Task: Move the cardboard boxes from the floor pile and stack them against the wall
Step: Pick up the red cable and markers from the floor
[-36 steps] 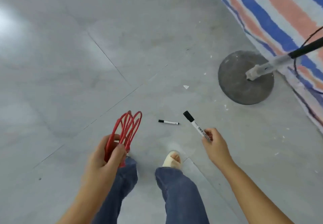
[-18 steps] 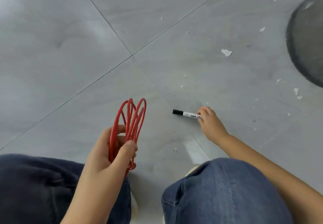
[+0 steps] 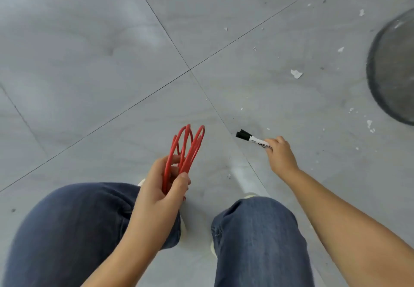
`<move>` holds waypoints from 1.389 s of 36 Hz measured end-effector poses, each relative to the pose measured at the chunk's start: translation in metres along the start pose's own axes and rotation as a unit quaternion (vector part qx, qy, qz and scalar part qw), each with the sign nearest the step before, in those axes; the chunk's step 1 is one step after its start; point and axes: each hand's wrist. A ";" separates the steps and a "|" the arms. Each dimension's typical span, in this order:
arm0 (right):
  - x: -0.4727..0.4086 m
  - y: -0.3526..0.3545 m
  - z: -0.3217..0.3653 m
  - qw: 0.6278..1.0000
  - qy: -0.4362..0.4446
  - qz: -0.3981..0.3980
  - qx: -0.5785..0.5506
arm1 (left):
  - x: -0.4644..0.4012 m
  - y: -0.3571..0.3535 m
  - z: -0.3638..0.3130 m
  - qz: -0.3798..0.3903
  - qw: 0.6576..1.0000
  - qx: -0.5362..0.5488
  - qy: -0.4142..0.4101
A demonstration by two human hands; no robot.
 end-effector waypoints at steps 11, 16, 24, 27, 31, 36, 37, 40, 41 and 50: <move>0.192 0.206 0.143 0.985 -0.035 -0.081 -0.148 | 0.180 0.085 -0.139 -0.011 0.998 0.034 -0.051; 0.286 0.291 0.216 0.970 -0.036 -0.102 -0.218 | 0.262 0.133 -0.197 -0.017 0.994 0.061 -0.087; 0.418 0.375 0.308 0.919 -0.038 -0.122 -0.374 | 0.357 0.211 -0.228 -0.072 0.984 0.103 -0.126; 0.447 0.377 0.328 0.900 -0.052 -0.143 -0.408 | 0.376 0.233 -0.221 -0.096 0.981 0.113 -0.127; 0.465 0.370 0.356 0.878 -0.071 -0.172 -0.441 | 0.388 0.258 -0.208 -0.136 0.974 0.145 -0.107; 0.463 0.363 0.402 0.839 -0.076 -0.178 -0.509 | 0.391 0.289 -0.197 -0.169 0.967 0.160 -0.106; 0.461 0.363 0.409 0.837 -0.070 -0.181 -0.512 | 0.390 0.295 -0.195 -0.174 0.965 0.164 -0.106; 0.450 0.360 0.429 0.852 -0.038 -0.186 -0.488 | 0.386 0.318 -0.193 -0.191 0.959 0.177 -0.112; 0.446 0.358 0.435 0.858 -0.027 -0.190 -0.477 | 0.384 0.326 -0.193 -0.197 0.957 0.180 -0.117; 0.399 0.352 0.503 0.910 0.041 -0.164 -0.378 | 0.369 0.385 -0.193 -0.263 0.930 0.225 -0.122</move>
Point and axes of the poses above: each hand's wrist, its own x-axis away from the middle knuckle, its own y-axis out of the back of the hand, z = x × y, and after that the axes turned 5 degrees about y, right-handed
